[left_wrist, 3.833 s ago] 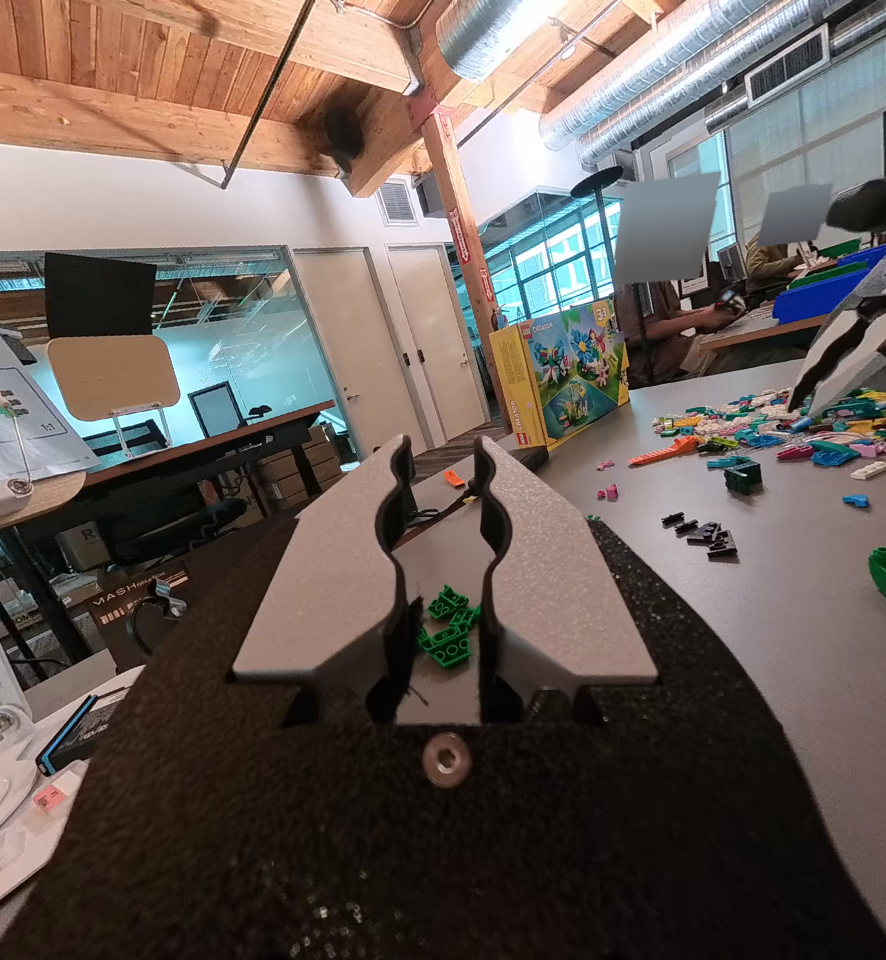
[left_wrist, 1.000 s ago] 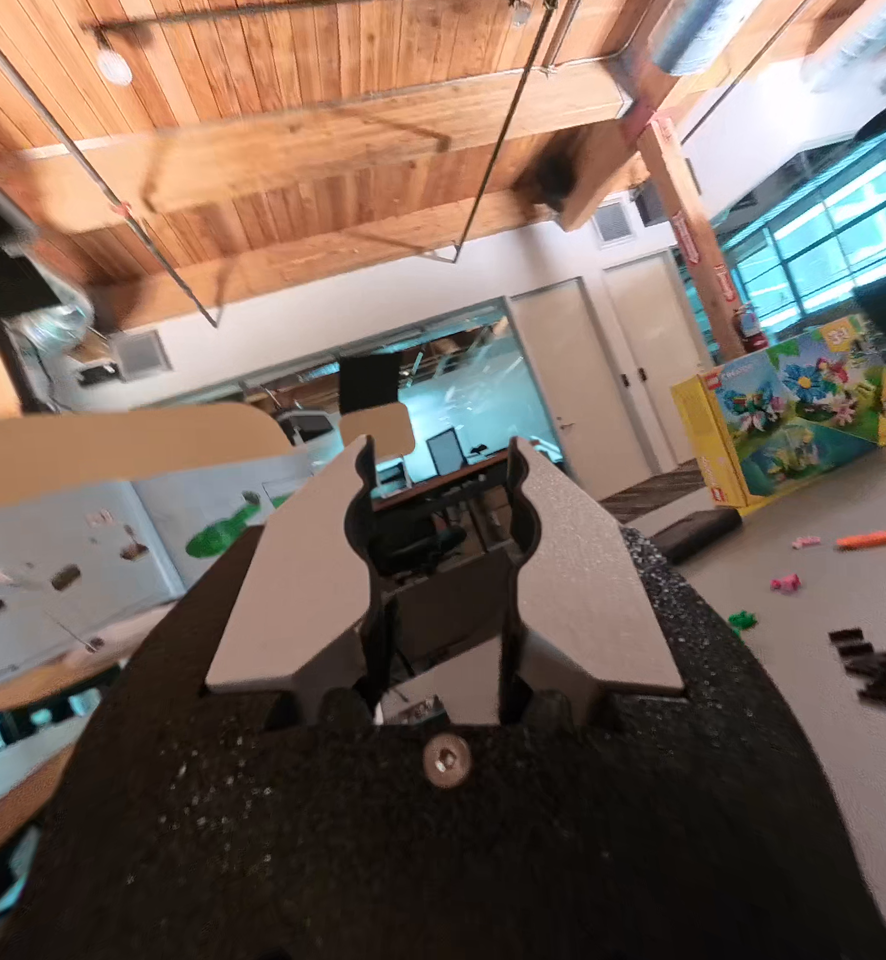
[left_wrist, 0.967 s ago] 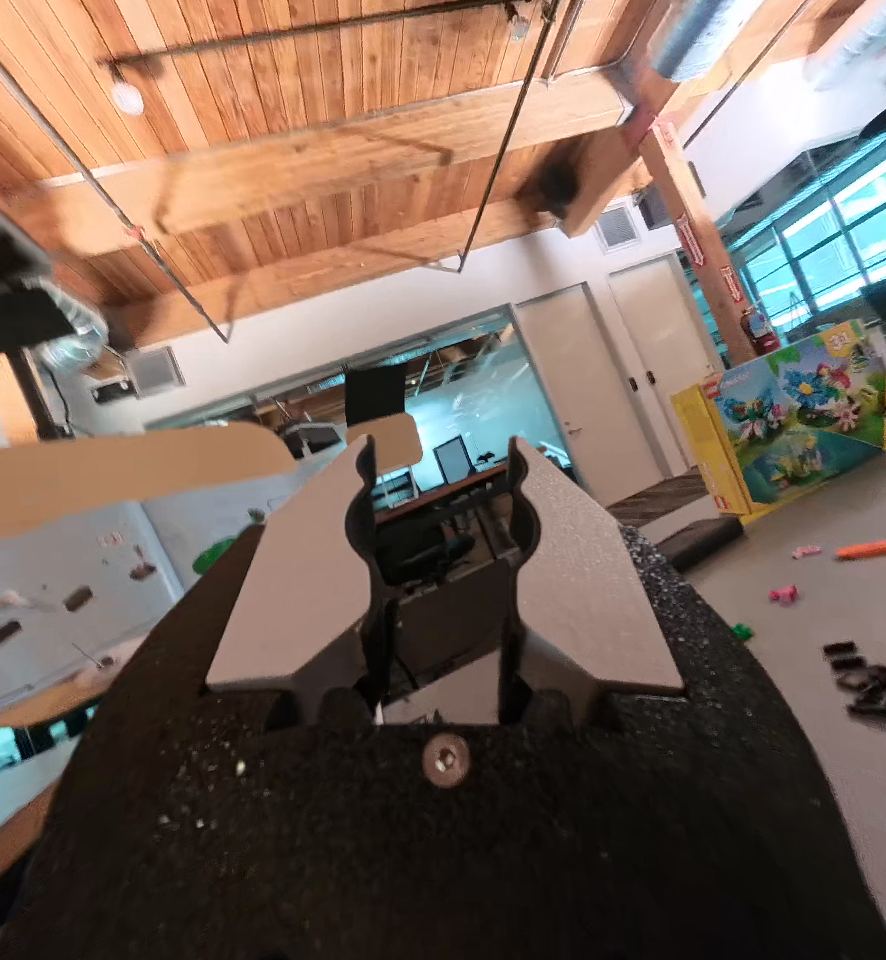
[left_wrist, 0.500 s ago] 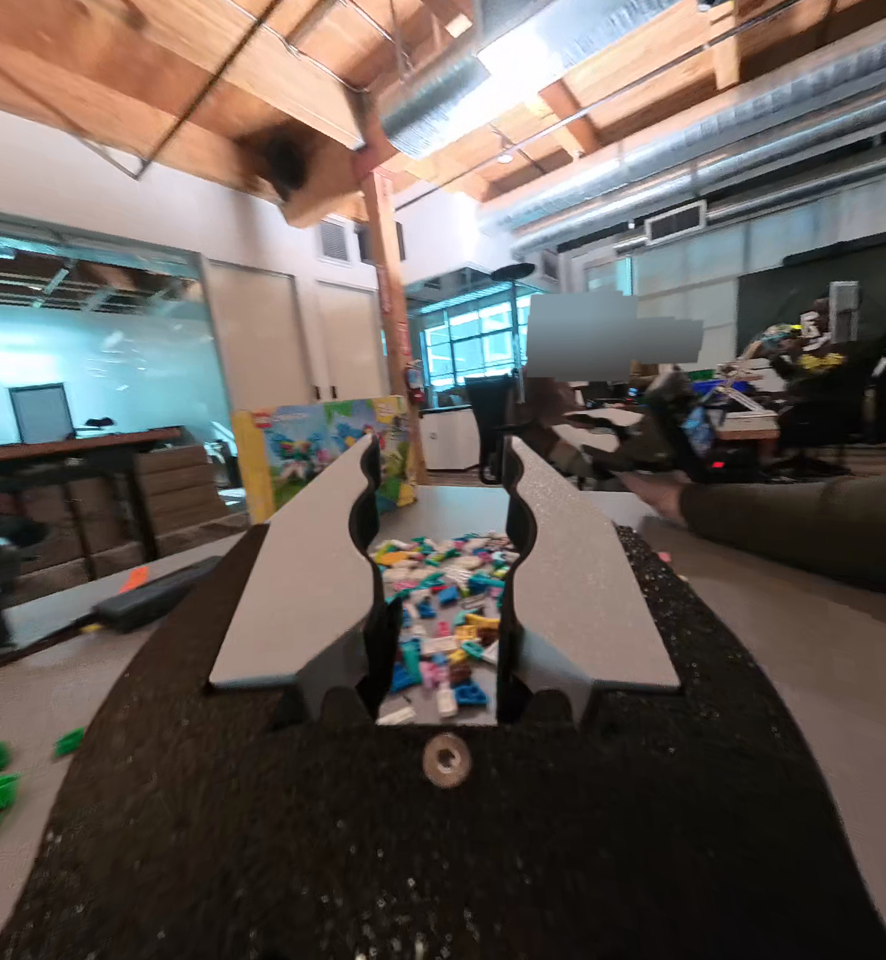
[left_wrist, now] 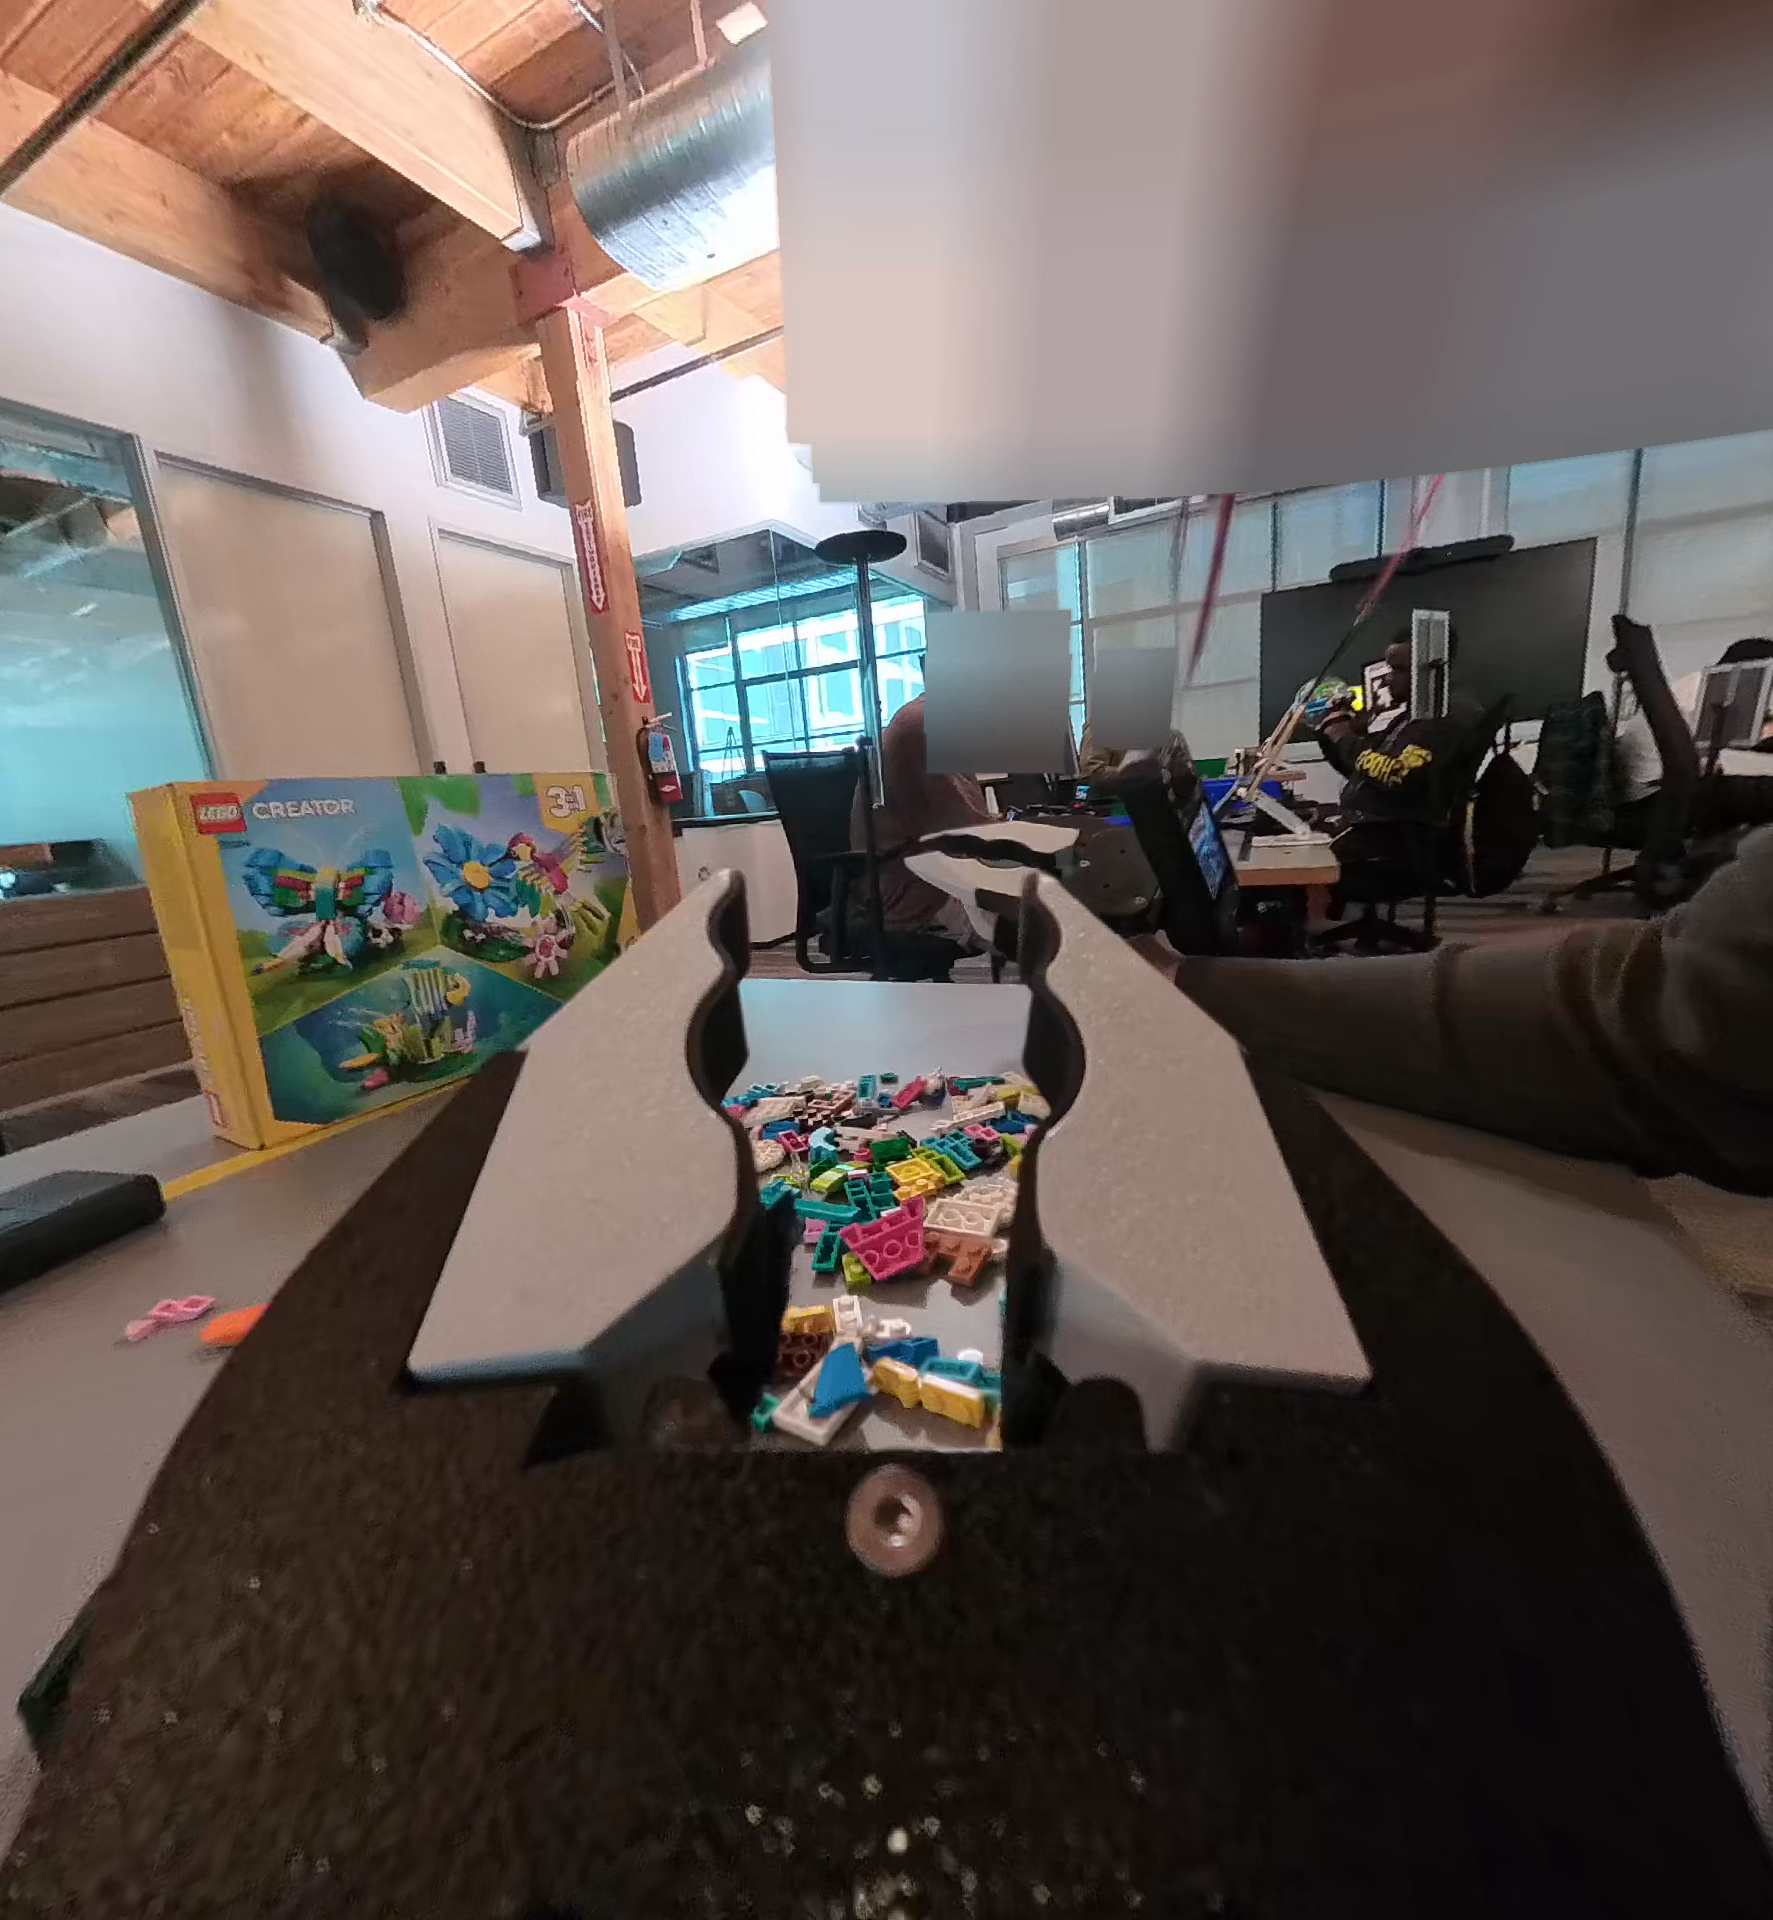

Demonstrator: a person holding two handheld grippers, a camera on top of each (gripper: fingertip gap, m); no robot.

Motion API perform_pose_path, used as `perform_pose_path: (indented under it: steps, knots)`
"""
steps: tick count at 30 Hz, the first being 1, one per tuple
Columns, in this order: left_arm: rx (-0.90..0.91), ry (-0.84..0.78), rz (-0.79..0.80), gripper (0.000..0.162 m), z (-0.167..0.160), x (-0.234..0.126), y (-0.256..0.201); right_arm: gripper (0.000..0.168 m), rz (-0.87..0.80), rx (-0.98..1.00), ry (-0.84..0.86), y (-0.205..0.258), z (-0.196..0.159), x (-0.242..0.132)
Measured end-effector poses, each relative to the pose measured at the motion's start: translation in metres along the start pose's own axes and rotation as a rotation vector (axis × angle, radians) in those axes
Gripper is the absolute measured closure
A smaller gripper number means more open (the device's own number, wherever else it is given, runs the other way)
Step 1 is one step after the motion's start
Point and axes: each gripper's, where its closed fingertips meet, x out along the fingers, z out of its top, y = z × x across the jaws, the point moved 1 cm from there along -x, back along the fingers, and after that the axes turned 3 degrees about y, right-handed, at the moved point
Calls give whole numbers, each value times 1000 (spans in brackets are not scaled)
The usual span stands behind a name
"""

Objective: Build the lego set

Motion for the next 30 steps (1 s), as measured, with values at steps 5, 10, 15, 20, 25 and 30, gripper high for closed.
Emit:
perform_pose_path:
  steps: [5, 10, 15, 20, 25, 30]
  knots:
    - [-64, -1, 7, 113, -5, 7, 16, 156, 117, -47, -14, 22, 12, -1]
    - [-138, -5, 4, 112, -9, 12, 24, 159, 1006, 163, 197, 130, 40, -53]
    - [-157, 2, -37, 112, -12, 19, 18, 158, 1227, 72, 477, 179, 15, -84]
    - [-163, -2, -31, 112, -12, 18, 20, 149, 1207, 129, 540, 181, 14, -82]
    - [-156, 3, -39, 113, -13, 19, 18, 146, 1247, 121, 579, 187, 11, -88]
    - [-153, 6, -45, 113, -13, 19, 17, 148, 1226, 80, 603, 187, 9, -89]
